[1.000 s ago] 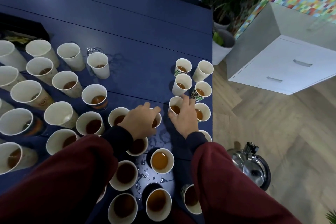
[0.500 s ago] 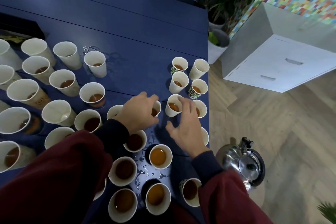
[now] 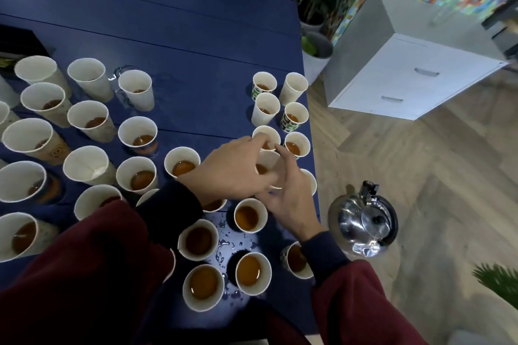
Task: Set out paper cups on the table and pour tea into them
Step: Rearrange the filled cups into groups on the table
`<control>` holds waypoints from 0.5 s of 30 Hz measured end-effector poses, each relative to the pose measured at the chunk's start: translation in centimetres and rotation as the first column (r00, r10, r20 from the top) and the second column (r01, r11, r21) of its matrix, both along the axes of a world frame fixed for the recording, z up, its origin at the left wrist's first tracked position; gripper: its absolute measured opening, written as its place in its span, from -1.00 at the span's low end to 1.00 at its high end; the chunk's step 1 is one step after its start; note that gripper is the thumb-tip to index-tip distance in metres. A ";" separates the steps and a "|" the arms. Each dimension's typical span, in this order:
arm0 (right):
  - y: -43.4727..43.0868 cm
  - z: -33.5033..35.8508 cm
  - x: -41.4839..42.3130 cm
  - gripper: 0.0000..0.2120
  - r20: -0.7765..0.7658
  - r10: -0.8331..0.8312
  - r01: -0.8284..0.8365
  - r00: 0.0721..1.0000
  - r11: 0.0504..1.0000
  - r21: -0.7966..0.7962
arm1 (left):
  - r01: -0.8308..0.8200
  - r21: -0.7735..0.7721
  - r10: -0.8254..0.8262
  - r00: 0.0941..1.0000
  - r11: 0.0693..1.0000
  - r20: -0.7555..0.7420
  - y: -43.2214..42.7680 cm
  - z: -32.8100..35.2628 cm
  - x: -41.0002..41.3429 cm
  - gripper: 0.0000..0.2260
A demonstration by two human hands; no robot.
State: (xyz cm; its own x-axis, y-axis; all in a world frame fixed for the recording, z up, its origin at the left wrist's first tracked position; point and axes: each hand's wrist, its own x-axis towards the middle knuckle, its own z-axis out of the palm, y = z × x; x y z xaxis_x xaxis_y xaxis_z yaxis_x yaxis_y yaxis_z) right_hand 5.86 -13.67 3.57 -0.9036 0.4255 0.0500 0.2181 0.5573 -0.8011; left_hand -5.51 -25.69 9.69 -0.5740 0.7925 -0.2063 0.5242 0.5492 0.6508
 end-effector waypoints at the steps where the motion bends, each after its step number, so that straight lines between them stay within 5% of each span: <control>1: 0.2 0.1 0.3 -0.31 -0.003 -0.028 0.028 1.000 1.000 0.006 | -0.032 0.022 0.032 0.999 0.999 0.025 -0.2 -0.3 0.0 -0.58; 8: 2.3 0.3 2.9 -0.44 0.021 -0.237 0.235 0.971 0.968 0.089 | 0.104 -0.192 -0.116 0.992 0.976 -0.050 -0.8 -4.7 2.6 -0.60; 15: 3.3 0.4 2.6 -0.49 0.103 -0.162 0.152 0.981 0.984 0.096 | 0.151 -0.388 -0.254 0.940 0.909 -0.230 -0.2 -9.0 7.2 -0.42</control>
State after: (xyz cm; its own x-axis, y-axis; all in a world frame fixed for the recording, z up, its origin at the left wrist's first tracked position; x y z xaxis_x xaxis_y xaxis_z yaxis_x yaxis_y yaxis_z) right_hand 8.48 -10.35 3.99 -0.8279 0.5609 -0.0030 0.3928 0.5761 -0.7168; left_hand 1.72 -25.87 0.65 -0.4833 0.7981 -0.3598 0.7754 0.5810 0.2472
